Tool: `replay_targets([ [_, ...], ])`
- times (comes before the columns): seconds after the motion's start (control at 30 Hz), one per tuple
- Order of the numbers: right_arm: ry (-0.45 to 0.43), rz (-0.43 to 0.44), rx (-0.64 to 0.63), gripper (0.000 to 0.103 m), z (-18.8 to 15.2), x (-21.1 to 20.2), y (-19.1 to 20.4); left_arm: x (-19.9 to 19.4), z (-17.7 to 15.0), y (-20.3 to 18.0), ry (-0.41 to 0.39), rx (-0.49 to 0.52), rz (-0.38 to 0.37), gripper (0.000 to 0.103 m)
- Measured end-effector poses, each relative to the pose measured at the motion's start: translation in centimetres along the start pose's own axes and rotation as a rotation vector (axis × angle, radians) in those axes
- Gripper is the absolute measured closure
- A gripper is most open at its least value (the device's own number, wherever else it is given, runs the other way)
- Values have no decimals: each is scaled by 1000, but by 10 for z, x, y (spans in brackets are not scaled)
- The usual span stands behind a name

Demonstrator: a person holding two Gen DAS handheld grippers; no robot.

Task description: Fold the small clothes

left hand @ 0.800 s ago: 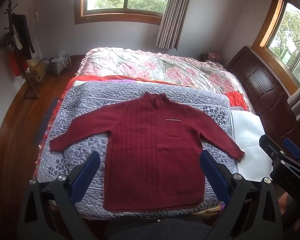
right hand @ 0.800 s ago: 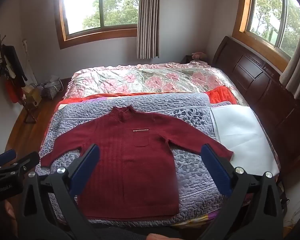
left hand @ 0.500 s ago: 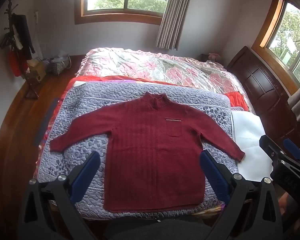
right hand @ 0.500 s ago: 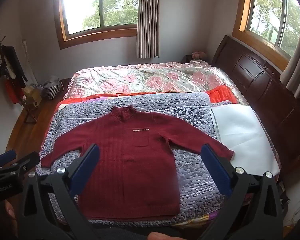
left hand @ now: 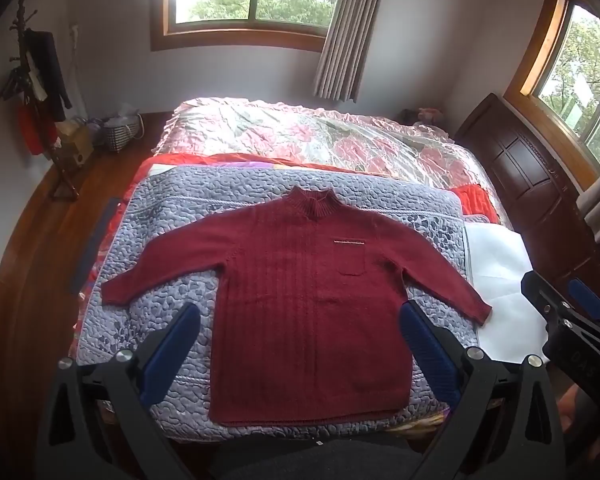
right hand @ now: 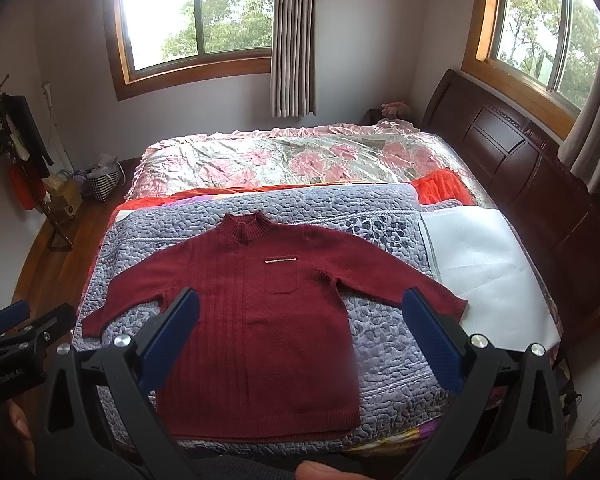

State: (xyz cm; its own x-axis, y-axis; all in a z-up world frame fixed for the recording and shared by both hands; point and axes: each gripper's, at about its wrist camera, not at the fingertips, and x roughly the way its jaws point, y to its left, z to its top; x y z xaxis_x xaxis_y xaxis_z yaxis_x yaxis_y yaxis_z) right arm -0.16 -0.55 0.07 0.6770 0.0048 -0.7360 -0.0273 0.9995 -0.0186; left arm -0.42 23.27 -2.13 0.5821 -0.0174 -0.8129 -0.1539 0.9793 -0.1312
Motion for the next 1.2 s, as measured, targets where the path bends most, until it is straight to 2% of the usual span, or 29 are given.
replay_targets([
  [1.2, -5, -5, 7, 3, -3, -3, 0, -1, 1, 2, -5, 1, 3, 4],
])
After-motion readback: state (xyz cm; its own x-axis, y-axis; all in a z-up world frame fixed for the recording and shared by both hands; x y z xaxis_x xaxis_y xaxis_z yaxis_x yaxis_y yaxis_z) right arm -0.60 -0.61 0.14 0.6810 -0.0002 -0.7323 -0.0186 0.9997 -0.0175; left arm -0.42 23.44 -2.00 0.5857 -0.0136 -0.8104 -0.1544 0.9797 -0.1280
